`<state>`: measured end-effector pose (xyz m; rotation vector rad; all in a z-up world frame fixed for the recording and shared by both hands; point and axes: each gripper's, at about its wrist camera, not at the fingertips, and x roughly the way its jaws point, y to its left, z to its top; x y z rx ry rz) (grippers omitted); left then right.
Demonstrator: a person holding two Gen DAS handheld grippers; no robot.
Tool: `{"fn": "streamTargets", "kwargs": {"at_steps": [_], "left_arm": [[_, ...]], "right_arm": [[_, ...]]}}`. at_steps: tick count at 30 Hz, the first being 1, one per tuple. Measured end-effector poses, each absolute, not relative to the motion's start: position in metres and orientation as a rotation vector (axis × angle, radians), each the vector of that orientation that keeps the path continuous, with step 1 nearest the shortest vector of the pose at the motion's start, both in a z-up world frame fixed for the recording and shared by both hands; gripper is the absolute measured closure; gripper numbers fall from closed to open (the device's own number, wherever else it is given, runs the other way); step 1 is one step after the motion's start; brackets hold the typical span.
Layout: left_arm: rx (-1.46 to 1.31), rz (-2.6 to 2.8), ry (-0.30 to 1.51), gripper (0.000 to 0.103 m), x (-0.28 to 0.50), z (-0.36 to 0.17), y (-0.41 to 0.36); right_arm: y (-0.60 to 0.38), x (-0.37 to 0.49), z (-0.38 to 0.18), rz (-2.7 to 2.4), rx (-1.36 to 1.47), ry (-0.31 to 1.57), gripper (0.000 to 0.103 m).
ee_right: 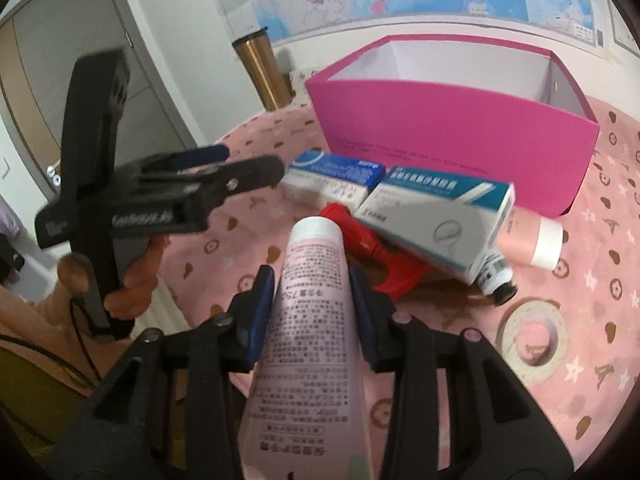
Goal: Organize rigid objects
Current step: 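Grasp the pink lotion tube with the right gripper and lift it, then carry the lotion tube over the magenta box and release it inside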
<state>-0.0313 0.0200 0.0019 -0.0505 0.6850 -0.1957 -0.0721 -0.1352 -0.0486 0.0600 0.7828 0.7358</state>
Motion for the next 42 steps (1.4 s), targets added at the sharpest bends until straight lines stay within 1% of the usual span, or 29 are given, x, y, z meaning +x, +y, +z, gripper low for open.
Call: {"fn": "streamTargets", "kwargs": {"at_steps": [4, 10, 17, 23, 32, 33, 35, 36, 42], "left_arm": [[-0.048, -0.214, 0.676, 0.000, -0.029, 0.006, 0.019], [-0.031, -0.253, 0.650, 0.000, -0.011, 0.021, 0.011], [0.043, -0.332, 0.593, 0.000, 0.028, 0.048, -0.011], [0.047, -0.344, 0.617, 0.000, 0.064, 0.049, -0.015], [0.063, -0.303, 0.660, 0.000, 0.089, 0.031, -0.013], [0.062, -0.301, 0.662, 0.000, 0.091, 0.029, -0.012], [0.061, -0.296, 0.669, 0.000, 0.094, 0.026, -0.011], [0.059, -0.292, 0.672, 0.000, 0.095, 0.024, -0.010], [0.023, -0.306, 0.671, 0.000, 0.097, 0.023, -0.002]], "right_arm": [[-0.147, -0.061, -0.032, 0.746, 0.117, 0.749, 0.062], [-0.156, -0.027, -0.003, 0.748, 0.118, 0.699, 0.062], [-0.156, 0.026, 0.028, 0.785, 0.050, 0.662, 0.062], [-0.152, 0.084, 0.034, 0.831, 0.004, 0.713, 0.062], [-0.131, 0.155, 0.008, 0.852, -0.057, 0.842, 0.062], [-0.131, 0.162, 0.006, 0.848, -0.047, 0.852, 0.062], [-0.134, 0.170, 0.006, 0.843, -0.019, 0.860, 0.053], [-0.137, 0.171, 0.007, 0.827, -0.004, 0.852, 0.047], [-0.164, 0.151, 0.010, 0.743, 0.045, 0.839, 0.047]]}}
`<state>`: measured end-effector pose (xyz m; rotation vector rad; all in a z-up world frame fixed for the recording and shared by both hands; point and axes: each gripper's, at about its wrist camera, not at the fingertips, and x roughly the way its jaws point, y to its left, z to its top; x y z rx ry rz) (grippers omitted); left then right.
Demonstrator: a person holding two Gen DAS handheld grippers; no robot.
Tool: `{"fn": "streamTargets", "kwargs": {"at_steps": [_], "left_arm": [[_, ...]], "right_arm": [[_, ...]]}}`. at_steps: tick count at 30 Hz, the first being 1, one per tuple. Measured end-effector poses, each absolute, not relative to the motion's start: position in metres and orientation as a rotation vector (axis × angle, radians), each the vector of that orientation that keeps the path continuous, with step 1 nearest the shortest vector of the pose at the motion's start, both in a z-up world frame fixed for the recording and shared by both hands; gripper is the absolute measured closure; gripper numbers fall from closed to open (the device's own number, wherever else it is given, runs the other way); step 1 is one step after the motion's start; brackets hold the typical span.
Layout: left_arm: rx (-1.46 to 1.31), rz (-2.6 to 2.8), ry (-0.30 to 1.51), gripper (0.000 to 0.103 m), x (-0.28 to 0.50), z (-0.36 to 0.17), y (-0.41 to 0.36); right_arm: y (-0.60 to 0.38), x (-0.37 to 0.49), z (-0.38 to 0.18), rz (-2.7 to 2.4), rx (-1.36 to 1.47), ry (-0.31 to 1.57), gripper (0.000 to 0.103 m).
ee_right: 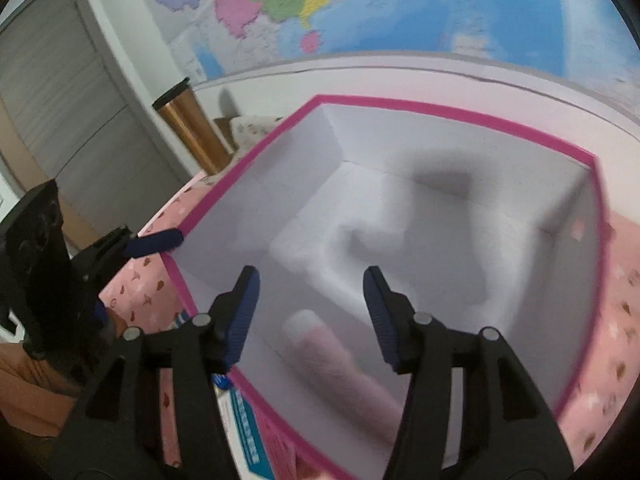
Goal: Organize rigid objects
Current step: 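Carry the lotion tube over the magenta box and release it inside, then grasp the white-and-teal medicine box with the right gripper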
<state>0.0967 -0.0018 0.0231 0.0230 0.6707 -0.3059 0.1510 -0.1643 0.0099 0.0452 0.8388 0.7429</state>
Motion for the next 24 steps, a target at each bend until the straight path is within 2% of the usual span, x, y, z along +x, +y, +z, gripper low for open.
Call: {"fn": "streamTargets", "kwargs": {"at_steps": [2, 6, 11, 24], "left_arm": [[0.025, -0.303, 0.659, 0.000, 0.092, 0.023, -0.001], [0.051, -0.287, 0.623, 0.000, 0.073, 0.025, 0.000], [0.036, -0.276, 0.619, 0.000, 0.053, 0.024, 0.006], [0.032, -0.308, 0.700, 0.000, 0.036, -0.007, -0.007]], "right_arm": [[-0.178, 0.131, 0.013, 0.705, 0.062, 0.808, 0.047], [-0.201, 0.081, 0.014, 0.660, 0.113, 0.733, 0.037], [-0.211, 0.032, 0.012, 0.582, 0.118, 0.643, 0.034], [-0.205, -0.004, -0.031, 0.528, 0.189, 0.775, 0.034]]}}
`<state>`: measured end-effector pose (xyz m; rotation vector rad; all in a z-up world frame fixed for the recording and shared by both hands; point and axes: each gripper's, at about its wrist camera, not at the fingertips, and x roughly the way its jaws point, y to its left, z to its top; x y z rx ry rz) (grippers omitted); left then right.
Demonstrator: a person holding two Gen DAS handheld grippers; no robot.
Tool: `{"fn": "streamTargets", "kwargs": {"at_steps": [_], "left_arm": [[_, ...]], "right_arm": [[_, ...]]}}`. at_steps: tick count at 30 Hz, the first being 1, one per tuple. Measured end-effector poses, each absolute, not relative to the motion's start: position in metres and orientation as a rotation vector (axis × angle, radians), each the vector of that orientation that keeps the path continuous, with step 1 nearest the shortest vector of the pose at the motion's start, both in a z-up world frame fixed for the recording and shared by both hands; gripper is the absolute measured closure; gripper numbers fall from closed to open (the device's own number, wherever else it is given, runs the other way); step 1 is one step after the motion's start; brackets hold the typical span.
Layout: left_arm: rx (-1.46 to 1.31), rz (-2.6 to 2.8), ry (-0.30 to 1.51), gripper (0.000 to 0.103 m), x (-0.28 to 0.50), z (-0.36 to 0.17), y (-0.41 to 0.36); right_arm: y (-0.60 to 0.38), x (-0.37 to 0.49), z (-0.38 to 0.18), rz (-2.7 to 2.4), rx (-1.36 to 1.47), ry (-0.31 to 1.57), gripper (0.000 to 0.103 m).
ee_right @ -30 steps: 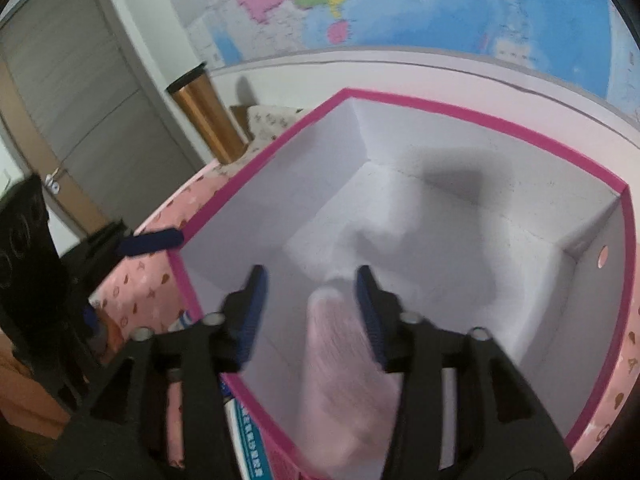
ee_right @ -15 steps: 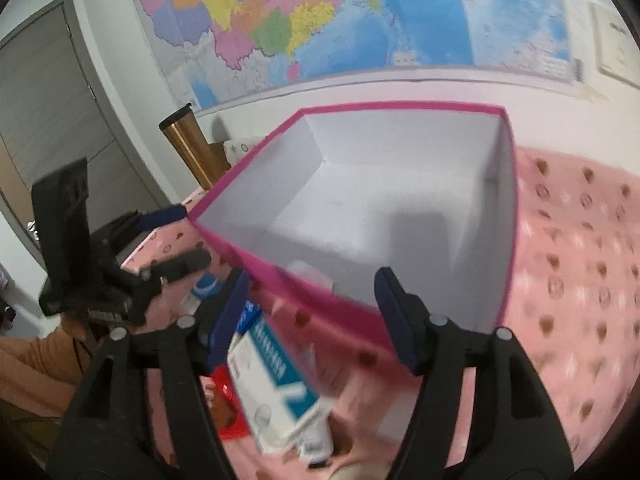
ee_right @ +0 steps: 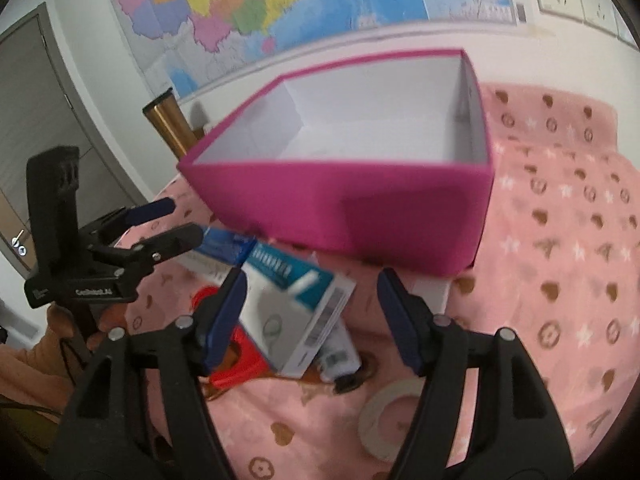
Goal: Organize rigid objects
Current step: 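Grasp the white-and-teal medicine box with the right gripper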
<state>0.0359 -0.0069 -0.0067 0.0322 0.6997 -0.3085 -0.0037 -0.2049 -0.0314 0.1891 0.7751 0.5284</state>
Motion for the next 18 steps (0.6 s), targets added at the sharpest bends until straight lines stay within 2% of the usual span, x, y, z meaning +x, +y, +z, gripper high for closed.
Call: {"fn": "streamTargets", "kwargs": {"at_steps": [3, 4, 9, 18], "left_arm": [[0.052, -0.324, 0.714, 0.000, 0.034, -0.011, -0.011], [0.057, -0.326, 0.715, 0.000, 0.033, -0.012, -0.011], [0.052, -0.359, 0.725, 0.000, 0.032, -0.014, -0.012], [0.073, -0.444, 0.757, 0.008, 0.033, -0.021, -0.028]], "right_arm": [[-0.197, -0.005, -0.041, 0.523, 0.173, 0.804, 0.037], [-0.193, -0.005, -0.043, 0.511, 0.156, 0.809, 0.044], [-0.196, -0.002, -0.049, 0.500, 0.185, 0.831, 0.063], [-0.218, -0.001, -0.052, 0.513, 0.267, 0.849, 0.072]]}}
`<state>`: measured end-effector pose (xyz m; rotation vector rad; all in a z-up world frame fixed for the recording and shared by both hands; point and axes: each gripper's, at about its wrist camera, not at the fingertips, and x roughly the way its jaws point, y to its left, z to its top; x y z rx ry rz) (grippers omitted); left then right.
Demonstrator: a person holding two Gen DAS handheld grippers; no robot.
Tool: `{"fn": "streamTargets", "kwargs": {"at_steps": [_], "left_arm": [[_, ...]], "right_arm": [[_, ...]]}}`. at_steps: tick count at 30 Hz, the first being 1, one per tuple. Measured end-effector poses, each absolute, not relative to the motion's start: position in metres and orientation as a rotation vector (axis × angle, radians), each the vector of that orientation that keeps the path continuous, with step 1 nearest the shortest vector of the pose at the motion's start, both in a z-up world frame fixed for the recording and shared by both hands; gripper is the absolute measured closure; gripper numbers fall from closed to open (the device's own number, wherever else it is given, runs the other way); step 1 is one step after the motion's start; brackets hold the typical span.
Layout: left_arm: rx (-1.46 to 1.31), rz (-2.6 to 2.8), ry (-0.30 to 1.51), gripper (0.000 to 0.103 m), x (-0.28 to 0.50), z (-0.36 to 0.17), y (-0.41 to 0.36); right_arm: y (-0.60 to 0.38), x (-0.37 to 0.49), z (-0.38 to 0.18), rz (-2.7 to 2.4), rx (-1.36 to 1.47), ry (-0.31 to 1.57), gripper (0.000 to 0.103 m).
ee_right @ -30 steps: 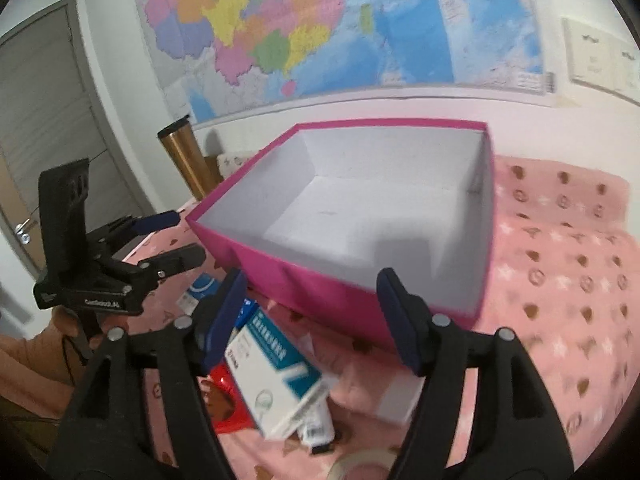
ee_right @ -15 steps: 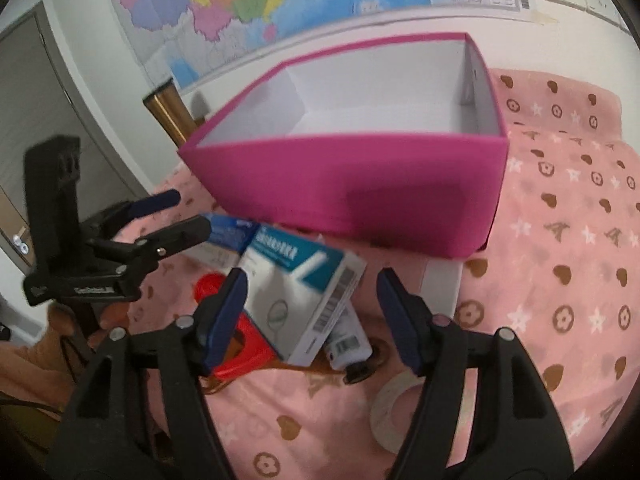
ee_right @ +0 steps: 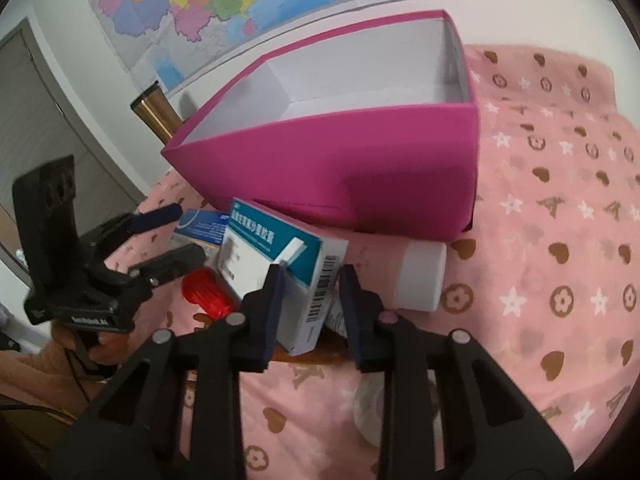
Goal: Organize rigid objects
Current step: 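Grasp the white-and-teal medicine box with the right gripper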
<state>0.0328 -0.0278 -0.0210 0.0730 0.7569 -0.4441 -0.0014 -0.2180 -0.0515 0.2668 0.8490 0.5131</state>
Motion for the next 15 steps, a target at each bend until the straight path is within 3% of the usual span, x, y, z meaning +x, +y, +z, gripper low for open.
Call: {"fn": "streamTargets", "kwargs": {"at_steps": [4, 15], "left_arm": [[0.063, -0.498, 0.780, 0.011, 0.039, -0.026, -0.035], [0.049, -0.601, 0.862, 0.044, 0.037, -0.036, -0.047]], "right_arm": [[-0.225, 0.000, -0.052, 0.512, 0.302, 0.853, 0.073], [-0.225, -0.001, -0.052, 0.512, 0.309, 0.857, 0.073]]}}
